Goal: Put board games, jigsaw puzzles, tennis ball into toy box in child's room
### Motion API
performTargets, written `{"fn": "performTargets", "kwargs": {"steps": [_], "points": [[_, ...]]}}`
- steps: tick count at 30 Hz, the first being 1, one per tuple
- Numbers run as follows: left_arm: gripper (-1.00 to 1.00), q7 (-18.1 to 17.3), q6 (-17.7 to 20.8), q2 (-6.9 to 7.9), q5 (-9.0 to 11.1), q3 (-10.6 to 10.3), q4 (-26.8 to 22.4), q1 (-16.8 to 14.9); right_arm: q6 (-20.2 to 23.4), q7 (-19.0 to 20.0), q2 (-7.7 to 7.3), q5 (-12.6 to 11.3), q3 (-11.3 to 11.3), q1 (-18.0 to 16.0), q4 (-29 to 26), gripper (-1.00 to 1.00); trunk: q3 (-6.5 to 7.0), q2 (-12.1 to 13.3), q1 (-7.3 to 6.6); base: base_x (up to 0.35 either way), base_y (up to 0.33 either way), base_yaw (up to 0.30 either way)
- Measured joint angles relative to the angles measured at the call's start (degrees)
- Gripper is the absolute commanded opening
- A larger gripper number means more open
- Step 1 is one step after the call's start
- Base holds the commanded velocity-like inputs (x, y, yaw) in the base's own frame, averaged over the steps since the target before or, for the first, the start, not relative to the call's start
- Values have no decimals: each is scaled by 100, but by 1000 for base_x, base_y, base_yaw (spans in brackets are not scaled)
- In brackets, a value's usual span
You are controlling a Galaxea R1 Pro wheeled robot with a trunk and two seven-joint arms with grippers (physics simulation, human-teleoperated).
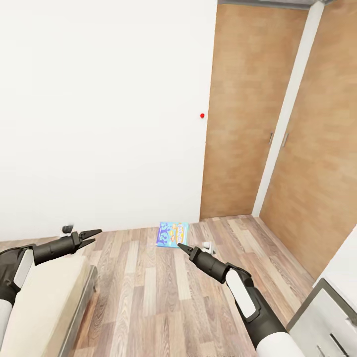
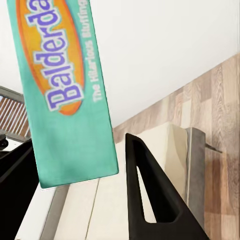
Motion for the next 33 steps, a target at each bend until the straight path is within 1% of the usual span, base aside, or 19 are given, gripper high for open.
{"fn": "performTargets", "kwargs": {"steps": [33], "points": [[100,0,-6,-4,0,0,0,0,0,-8,0,1,0,0,2,-100,-104,0,0,0,0,-260]]}}
